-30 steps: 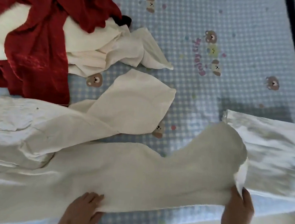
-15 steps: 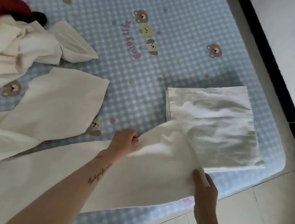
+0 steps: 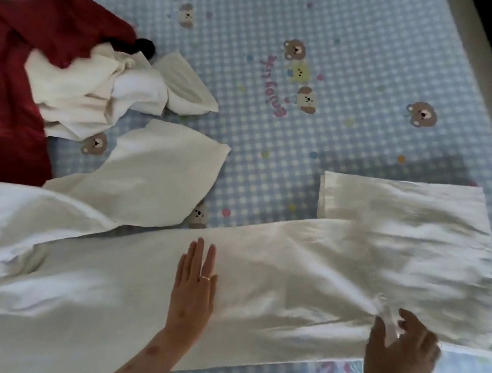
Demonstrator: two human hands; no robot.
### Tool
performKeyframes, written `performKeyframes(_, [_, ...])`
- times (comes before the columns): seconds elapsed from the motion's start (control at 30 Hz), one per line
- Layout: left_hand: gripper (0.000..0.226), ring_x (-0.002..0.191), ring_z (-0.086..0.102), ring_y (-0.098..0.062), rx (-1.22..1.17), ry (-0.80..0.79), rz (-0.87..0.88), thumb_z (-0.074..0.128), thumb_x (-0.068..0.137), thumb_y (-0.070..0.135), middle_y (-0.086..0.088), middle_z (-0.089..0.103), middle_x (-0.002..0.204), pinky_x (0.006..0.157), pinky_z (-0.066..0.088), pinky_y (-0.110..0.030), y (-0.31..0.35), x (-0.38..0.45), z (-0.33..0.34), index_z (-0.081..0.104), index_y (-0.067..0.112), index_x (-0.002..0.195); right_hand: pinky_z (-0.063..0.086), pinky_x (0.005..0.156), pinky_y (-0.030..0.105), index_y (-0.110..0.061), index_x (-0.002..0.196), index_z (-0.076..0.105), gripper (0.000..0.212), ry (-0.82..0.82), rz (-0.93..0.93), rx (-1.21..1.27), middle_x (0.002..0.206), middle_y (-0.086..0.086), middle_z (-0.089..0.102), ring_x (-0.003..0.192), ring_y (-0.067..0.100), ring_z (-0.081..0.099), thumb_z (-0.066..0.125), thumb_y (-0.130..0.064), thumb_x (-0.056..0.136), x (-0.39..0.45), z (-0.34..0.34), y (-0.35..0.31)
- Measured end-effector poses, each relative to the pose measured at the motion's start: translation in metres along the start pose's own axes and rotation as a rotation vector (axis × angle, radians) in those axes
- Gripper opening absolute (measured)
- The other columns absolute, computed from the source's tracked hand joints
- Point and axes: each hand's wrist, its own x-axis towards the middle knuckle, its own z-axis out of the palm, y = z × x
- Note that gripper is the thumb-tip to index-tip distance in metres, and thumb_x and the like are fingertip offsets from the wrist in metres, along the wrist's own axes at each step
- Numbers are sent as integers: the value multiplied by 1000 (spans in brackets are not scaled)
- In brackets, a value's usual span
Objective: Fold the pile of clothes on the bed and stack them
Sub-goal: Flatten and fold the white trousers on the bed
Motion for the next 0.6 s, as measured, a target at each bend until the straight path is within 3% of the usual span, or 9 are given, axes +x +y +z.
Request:
performKeyframes(0.07, [55, 145, 15, -26, 57, -12, -196, 20, 98, 33, -15, 18, 156, 118, 12, -38, -63, -43, -11, 25, 7, 147, 43, 83, 46, -2, 113, 61, 48, -90, -164, -23, 102, 19, 61, 91, 40, 57, 53, -37, 81, -22, 12, -38])
performKeyframes(0.13, [60, 143, 19, -27, 103, -40, -337, 14, 99, 42, -19, 29, 151, 116, 13, -39, -118, -78, -25, 22, 8, 147, 49, 77, 48, -1, 109, 64, 35, -173, -306, 40, 98, 19, 63, 82, 40, 62, 71, -14, 78, -55, 31, -81])
performKeyframes(0.2, [64, 135, 36, -33, 133, -71, -496, 9, 97, 50, -21, 40, 144, 108, 27, -46, -174, -114, -41, 21, 14, 147, 51, 74, 49, -1, 111, 63, 41, -318, -410, 80, 98, 17, 63, 82, 39, 63, 73, 4, 73, -88, 51, -129])
performKeyframes(0.3, [80, 112, 58, -45, 141, -124, -761, 8, 94, 60, -30, 52, 130, 88, 42, -59, -258, -181, -65, 47, 0, 131, 50, 78, 45, -4, 115, 60, 38, -475, -548, 108, 101, 13, 62, 89, 35, 62, 69, 2, 78, -124, 79, -192])
performKeyframes(0.4, [76, 99, 61, -52, 129, -64, -902, 17, 99, 49, -40, 53, 121, 79, 46, -64, -327, -220, -98, 61, -11, 111, 48, 80, 38, -8, 114, 59, 31, -572, -682, 128, 102, 8, 62, 95, 30, 61, 65, -4, 83, -166, 106, -263])
performKeyframes(0.47, [61, 103, 60, -50, 123, -16, -915, 29, 94, 37, -38, 52, 124, 81, 48, -61, -360, -209, -122, 60, -12, 112, 47, 82, 35, -10, 116, 58, 28, -663, -809, 160, 104, 5, 61, 100, 27, 59, 61, -10, 88, -200, 127, -320])
performKeyframes(0.6, [53, 125, 43, -49, 120, 158, -975, 46, 92, 27, -36, 41, 136, 102, 36, -58, -424, -170, -167, 45, -8, 131, 43, 97, 35, -10, 129, 52, 36, -781, -1158, 115, 122, 8, 60, 114, 25, 54, 51, -23, 95, -279, 186, -444])
